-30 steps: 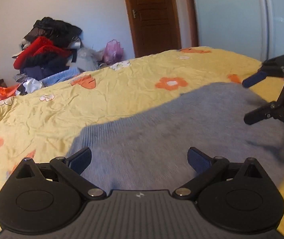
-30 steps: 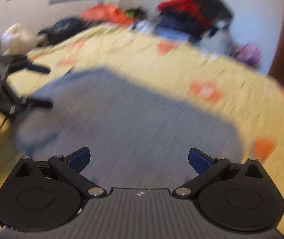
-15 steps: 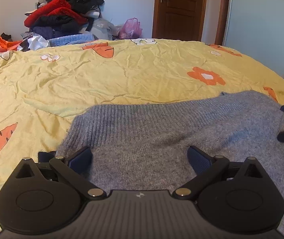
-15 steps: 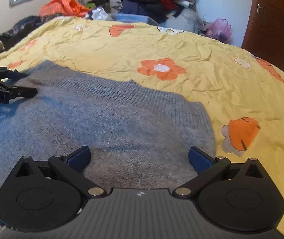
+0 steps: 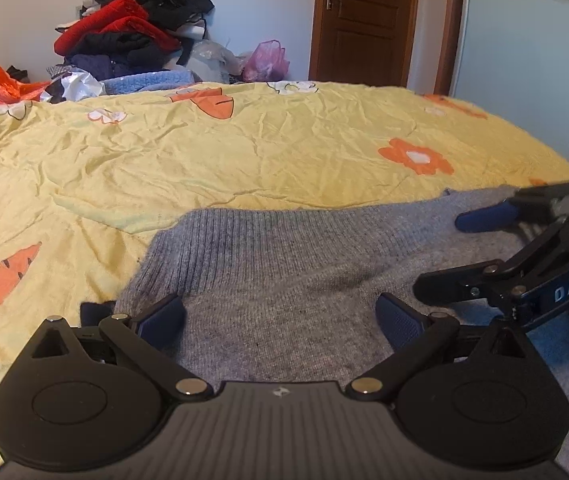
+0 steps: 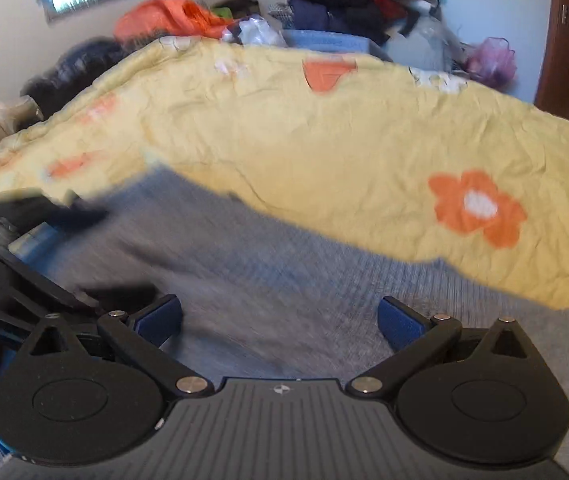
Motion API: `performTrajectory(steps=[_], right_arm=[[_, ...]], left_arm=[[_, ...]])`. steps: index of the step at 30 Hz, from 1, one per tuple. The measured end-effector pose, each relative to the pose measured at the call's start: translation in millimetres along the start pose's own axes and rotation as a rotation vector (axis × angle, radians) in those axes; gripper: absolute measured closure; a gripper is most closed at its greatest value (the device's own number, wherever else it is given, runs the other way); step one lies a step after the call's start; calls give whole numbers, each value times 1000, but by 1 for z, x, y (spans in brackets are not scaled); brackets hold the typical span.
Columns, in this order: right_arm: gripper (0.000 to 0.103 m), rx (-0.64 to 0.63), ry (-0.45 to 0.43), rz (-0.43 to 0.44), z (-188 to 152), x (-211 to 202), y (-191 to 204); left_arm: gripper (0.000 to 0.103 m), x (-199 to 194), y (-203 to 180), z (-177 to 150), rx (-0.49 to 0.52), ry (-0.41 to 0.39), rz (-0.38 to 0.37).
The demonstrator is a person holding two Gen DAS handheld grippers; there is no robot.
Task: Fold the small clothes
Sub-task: 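Move the left tool to the sweater hem and close on it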
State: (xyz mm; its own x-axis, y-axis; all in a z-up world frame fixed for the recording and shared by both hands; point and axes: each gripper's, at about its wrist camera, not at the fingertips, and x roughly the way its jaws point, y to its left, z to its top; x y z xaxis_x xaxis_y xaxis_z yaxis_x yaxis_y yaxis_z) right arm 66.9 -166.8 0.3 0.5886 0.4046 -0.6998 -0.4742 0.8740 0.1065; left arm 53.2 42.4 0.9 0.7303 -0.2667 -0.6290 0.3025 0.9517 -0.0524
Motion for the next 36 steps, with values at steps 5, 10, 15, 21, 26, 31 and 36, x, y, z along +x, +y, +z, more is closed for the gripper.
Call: performTrajectory(steps=[5,10,15,21,26,31,36], right_arm=[[0,8,-101,20,-17,-6,-5],[0,16,-109,21,-16,-6,-7],[0,26,-114,30,-16,-2,-9],[0,47,-131,44,-17,-4,-12],[0,49,-133,46,-18,-4,-12],[0,60,-142,47,-19,-6,-12],[0,61,-142,47,-20,-6,-13]], left_arm=[[0,-10,5,-2,-36,-43,10],[0,-78,39,-29,-311,-224,103],[0,-137,76,-89,-714,-208,-109],[0,-157,92,-135,-984,-131,-315],[0,-137,100,-129,-1049,-46,-483],[0,-124,95,-119,-1043,28,-531],[0,-125,98,-110,-973,19,-462]])
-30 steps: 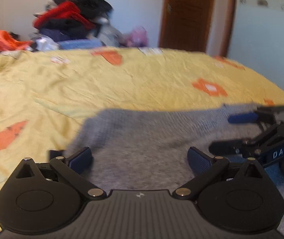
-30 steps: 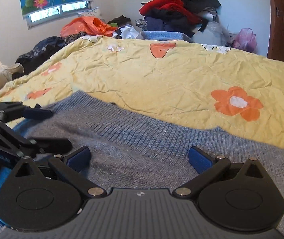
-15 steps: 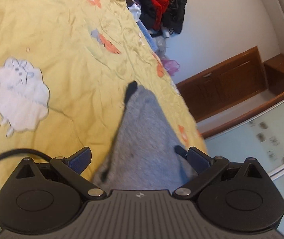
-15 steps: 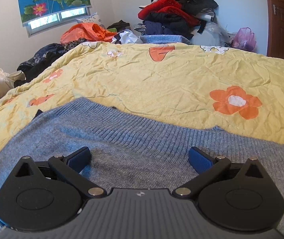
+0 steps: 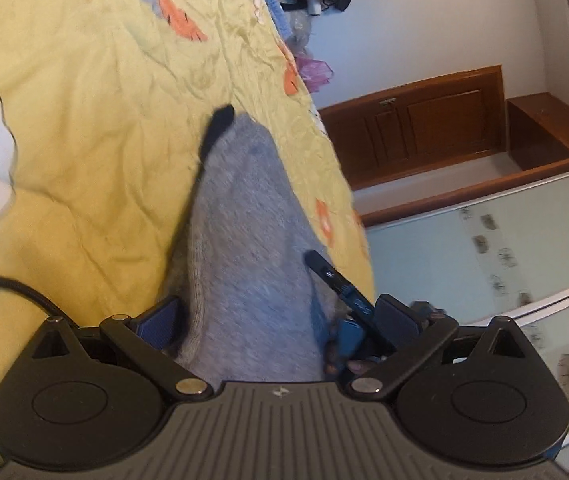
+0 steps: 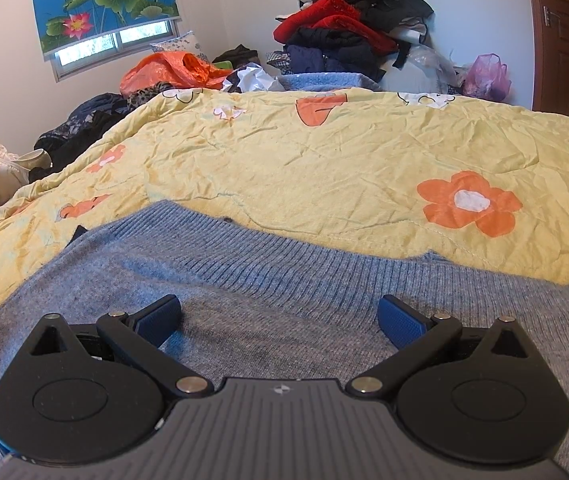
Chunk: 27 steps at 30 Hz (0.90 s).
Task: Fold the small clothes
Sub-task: 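Move the left tool to the sweater hem and close on it, then close the right tool on the hem beside the left tool while the left tool holds it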
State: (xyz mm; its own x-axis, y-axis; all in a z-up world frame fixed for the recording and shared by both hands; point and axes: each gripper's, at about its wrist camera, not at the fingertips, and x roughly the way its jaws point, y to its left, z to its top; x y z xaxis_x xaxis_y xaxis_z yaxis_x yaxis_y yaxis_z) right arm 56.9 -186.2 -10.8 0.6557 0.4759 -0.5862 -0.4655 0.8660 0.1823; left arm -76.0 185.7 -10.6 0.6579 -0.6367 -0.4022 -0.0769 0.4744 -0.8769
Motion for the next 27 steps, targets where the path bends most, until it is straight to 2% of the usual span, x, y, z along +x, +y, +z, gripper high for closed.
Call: performTrajectory(steps=[3,8,9,10,12,13,15,17,19,20,21,22,23,25,27], right_arm=[[0,0,0,0,0,0,0],[0,0,0,-1,0,0,0],[0,-1,0,-2,0,0,0],[0,-1,-1,-1,0,0,0],[0,0,-1,-1,0,0,0],[0,0,-1,-1,0,0,0],[0,1,-1,-2,0,0,0],[0,2,-3,-3,-1,0,0],[0,4,-4,-3,-1,0,-1],[0,4,-4,-3,-1,0,-1],[0,4,-4,-3,-1,0,-1],[0,5,-4,-3,-1,0,-1],[0,5,-4,-2,-1,0,-1],[0,6,-5,-2,-1,0,-1],[0,5,-4,-4,-1,0,-1]], left_arm=[[0,-2,-13,8,144,-13,216],[0,26,-44,5,386,131,360],[0,36,-51,1,435,167,368],[0,44,-56,-5,459,208,344],[0,59,-59,-15,433,313,222],[0,63,-59,-18,428,329,197],[0,64,-57,-16,410,301,177],[2,58,-40,-4,269,263,124],[18,51,-23,8,129,212,100],[43,48,-16,11,90,188,115],[74,46,-11,13,72,173,151],[86,46,-8,12,78,173,192],[92,46,-7,10,91,171,222],[93,46,-13,4,130,153,240],[93,49,-28,-2,230,131,306]])
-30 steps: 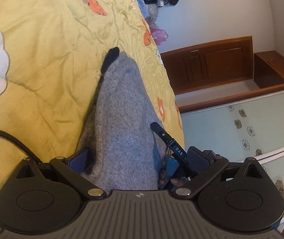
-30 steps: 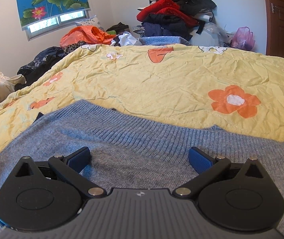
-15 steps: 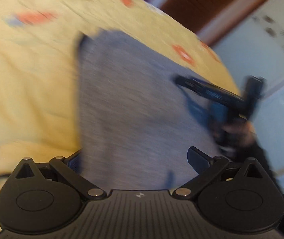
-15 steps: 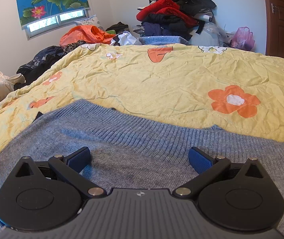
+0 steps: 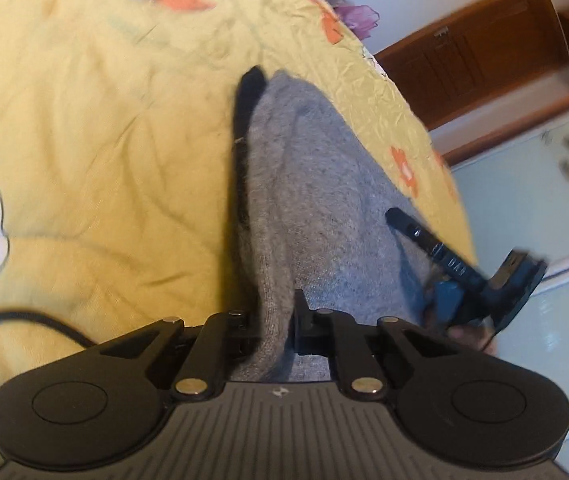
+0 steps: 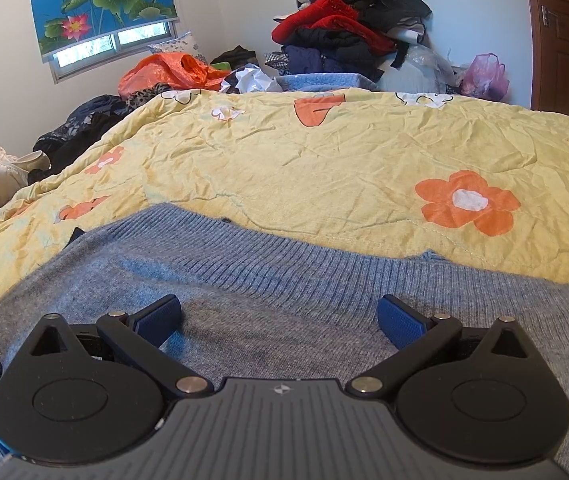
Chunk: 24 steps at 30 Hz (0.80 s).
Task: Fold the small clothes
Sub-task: 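Close the right tool on the hem beside the left tool while the left tool holds it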
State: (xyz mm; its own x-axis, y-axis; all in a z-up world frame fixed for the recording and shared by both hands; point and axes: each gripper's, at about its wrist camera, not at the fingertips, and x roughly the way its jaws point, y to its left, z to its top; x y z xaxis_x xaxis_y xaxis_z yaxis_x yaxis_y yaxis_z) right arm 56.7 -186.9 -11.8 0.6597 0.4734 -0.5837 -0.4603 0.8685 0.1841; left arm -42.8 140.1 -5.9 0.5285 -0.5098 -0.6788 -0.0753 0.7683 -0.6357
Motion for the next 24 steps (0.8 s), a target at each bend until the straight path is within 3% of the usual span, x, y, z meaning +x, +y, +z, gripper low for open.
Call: performTrajectory(steps=[2,6,9,12,14,16,18,22,24], right_arm=[[0,-2,1,-2,0,0,0],[1,9,5,1,3,0,-1],[0,148,7,39,19,-5,-3],[1,244,71,252,42,0,14],[6,214,171,338,53,15,40],[14,129,238,347,61,29,75],[16,-21,285,336,65,39,115],[16,-310,352,182,58,60,180],[17,-425,343,158,51,61,199]], left_arm=[[93,0,-30,-7,173,-44,123],[93,18,-104,-58,697,-130,330],[93,41,-120,-87,893,-155,427],[93,43,-121,-88,922,-166,443],[93,43,-122,-87,921,-159,438],[93,44,-123,-87,934,-159,443],[93,48,-126,-88,945,-164,455],[93,50,-127,-92,962,-180,468],[93,50,-126,-93,961,-186,468]])
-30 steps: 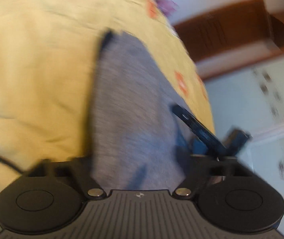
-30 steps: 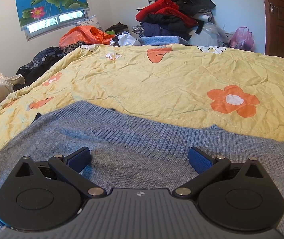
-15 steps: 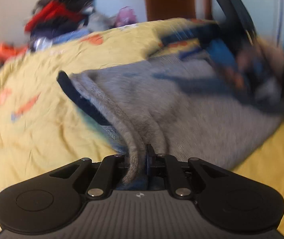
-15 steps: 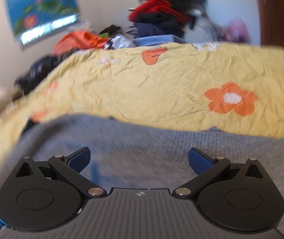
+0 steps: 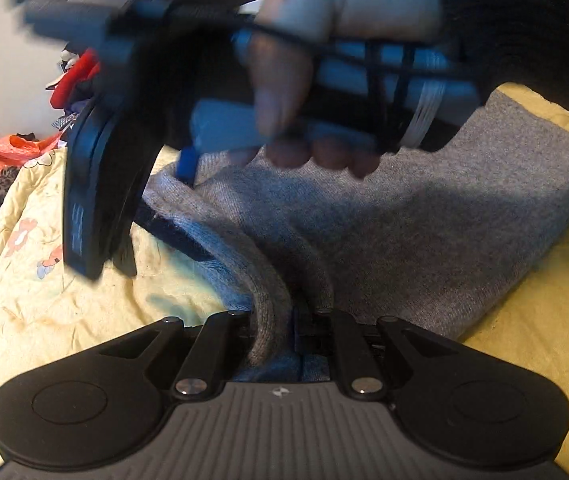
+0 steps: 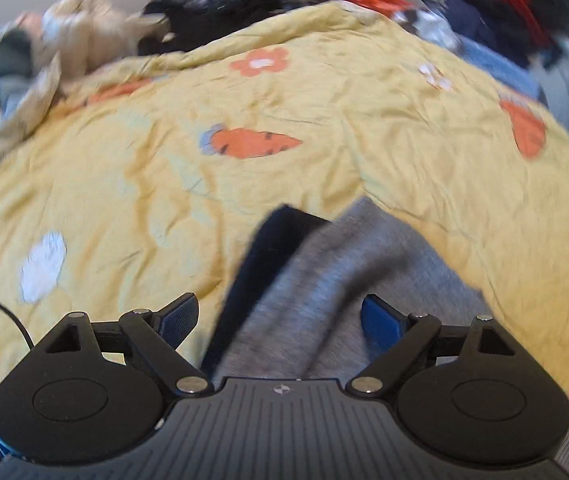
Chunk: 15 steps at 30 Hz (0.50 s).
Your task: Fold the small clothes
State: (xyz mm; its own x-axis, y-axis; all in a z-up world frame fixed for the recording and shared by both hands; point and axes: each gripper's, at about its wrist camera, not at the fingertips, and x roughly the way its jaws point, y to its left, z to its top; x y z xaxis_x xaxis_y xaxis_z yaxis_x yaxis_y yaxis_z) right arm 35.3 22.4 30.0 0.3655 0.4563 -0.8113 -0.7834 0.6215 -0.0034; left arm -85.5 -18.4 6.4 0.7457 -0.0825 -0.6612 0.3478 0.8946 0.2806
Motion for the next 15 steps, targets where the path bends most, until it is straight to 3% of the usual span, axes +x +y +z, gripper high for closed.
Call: performTrajectory(steps=[3,4,6,7,11,15], right_arm=[[35,-147,20,-94,-1,10,23],[50,-176,42,-132,-3,17,25],[58,-144,12,-109,-7,18,11],[68,-88,-5,-86,-9,14,0],[83,275,-115,176,-24,-13,-66],[83,534,-193,371,-54,-36,-121]], left_arm=[[93,0,1,0,-5,-4,-2],[93,0,1,0,-7,-4,-2],[93,0,5,-1,-20,-5,-4],[93,-3,6,-2,-31,-6,-7],[92,-16,18,-4,-151,-12,-61],[92,-34,33,10,-302,-48,-177]])
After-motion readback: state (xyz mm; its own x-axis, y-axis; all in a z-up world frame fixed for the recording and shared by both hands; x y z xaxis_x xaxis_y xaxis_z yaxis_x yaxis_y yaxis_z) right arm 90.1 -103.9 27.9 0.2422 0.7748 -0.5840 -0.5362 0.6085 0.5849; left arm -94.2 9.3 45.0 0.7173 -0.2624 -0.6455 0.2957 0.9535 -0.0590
